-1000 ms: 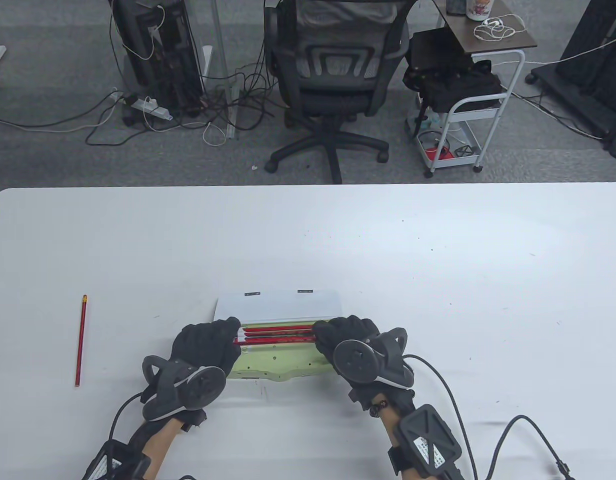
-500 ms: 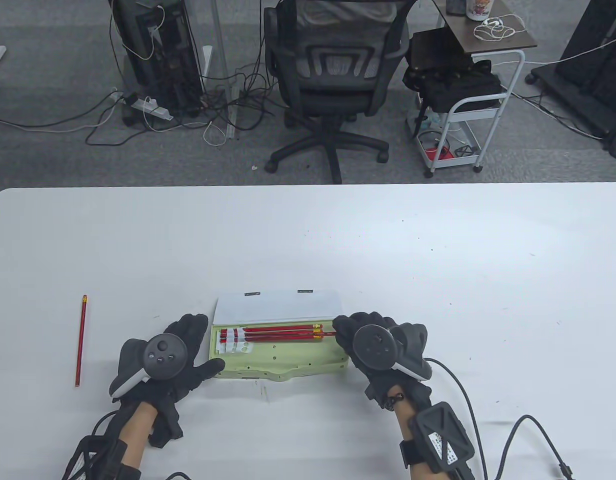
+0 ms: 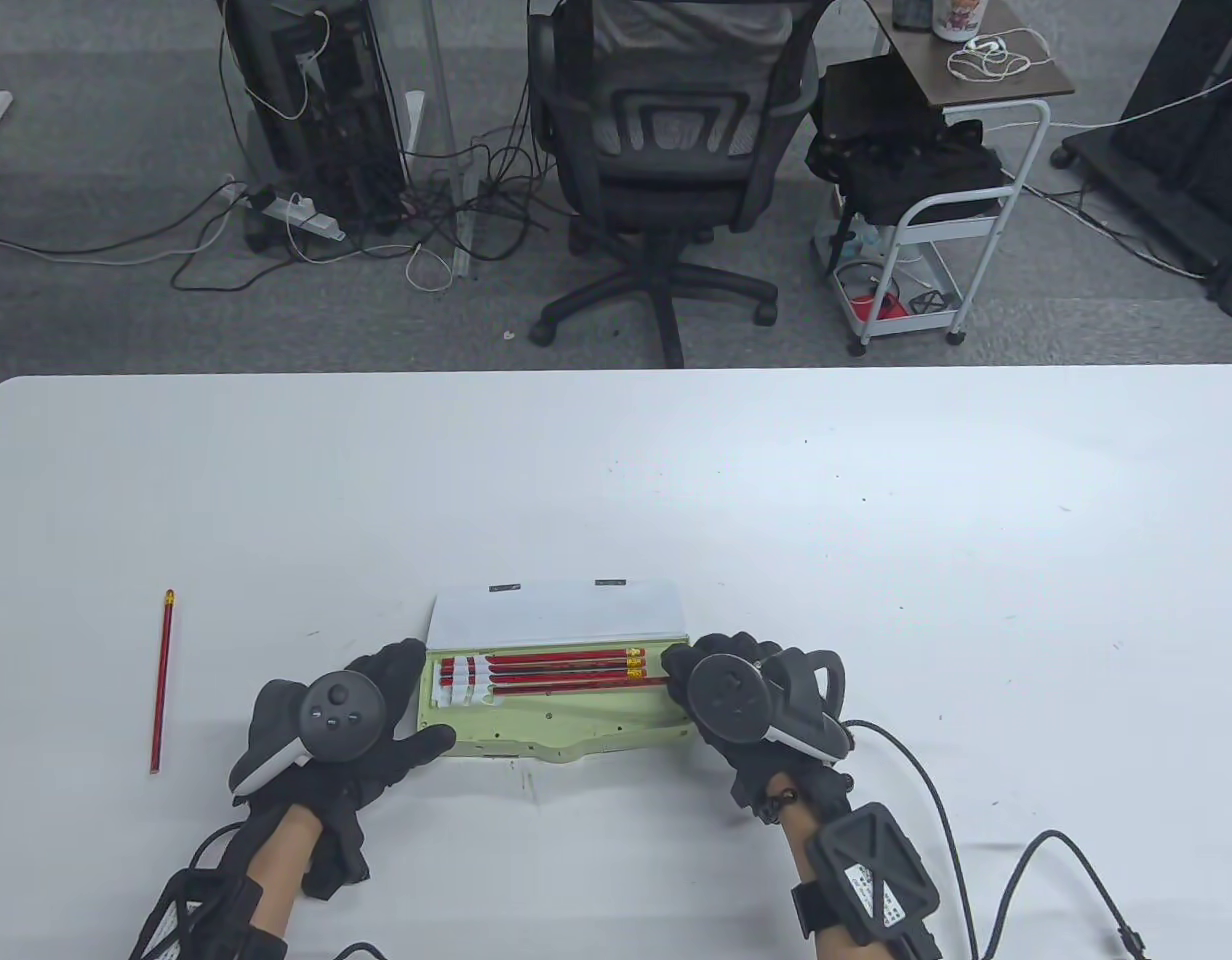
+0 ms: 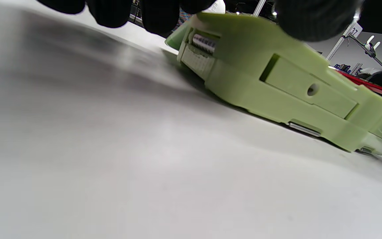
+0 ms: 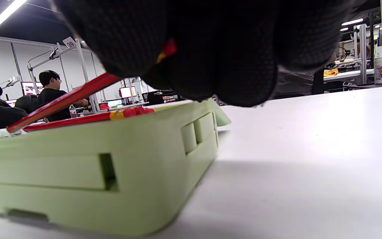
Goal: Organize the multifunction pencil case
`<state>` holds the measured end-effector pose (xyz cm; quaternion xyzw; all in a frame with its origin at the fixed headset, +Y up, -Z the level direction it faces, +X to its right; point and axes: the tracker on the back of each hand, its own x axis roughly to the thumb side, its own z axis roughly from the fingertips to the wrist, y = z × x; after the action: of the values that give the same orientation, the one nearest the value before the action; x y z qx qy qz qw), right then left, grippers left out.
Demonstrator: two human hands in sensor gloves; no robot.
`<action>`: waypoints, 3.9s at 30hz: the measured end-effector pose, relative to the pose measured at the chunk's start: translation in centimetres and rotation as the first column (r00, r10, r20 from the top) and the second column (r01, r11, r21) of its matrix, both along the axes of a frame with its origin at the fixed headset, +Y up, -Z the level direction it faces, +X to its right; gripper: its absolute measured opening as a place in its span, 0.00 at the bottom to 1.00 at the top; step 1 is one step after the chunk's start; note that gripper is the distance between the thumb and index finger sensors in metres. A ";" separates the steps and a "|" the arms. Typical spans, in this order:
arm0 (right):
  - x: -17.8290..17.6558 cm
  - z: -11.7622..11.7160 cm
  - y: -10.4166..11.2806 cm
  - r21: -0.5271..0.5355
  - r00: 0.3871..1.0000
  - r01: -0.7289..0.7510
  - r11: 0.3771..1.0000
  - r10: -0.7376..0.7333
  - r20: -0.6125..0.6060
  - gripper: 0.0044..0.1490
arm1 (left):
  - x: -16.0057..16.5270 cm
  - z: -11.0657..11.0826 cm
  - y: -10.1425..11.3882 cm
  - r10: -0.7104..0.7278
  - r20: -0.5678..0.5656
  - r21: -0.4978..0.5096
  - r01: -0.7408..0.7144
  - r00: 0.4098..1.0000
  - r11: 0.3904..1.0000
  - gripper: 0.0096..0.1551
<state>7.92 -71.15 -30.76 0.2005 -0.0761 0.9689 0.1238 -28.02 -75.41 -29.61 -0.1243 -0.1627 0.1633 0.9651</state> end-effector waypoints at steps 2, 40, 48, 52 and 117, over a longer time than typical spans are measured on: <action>-0.2 0.0 0.0 0.001 1.000 -0.010 1.000 0.010 -0.001 0.26 | 0.0 0.0 0.0 -0.009 0.001 0.002 0.009 1.000 1.000 0.59; -3.0 0.5 -1.0 0.163 0.987 -0.153 0.975 0.160 -0.034 0.25 | 0.7 -0.1 -0.1 -0.060 0.008 0.015 0.060 0.998 0.998 0.59; -2.3 0.3 -0.4 0.144 0.994 -0.099 0.985 0.103 -0.021 0.28 | 0.7 -0.1 -0.1 -0.060 0.008 0.015 0.060 0.998 0.998 0.59; -1.2 0.1 -0.3 0.114 0.999 -0.038 0.993 0.035 0.028 0.32 | 0.7 -0.1 -0.1 -0.060 0.008 0.015 0.060 0.998 0.998 0.60; 2.2 -1.7 -2.3 -0.319 0.995 0.101 0.942 -0.093 0.041 0.58 | 1.2 0.1 -0.1 -0.098 0.000 0.011 0.098 0.995 0.995 0.60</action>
<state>10.09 -73.46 -32.43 0.1613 0.0709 0.9636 0.2013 -26.85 -75.48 -29.52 -0.1271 -0.1577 0.1148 0.9725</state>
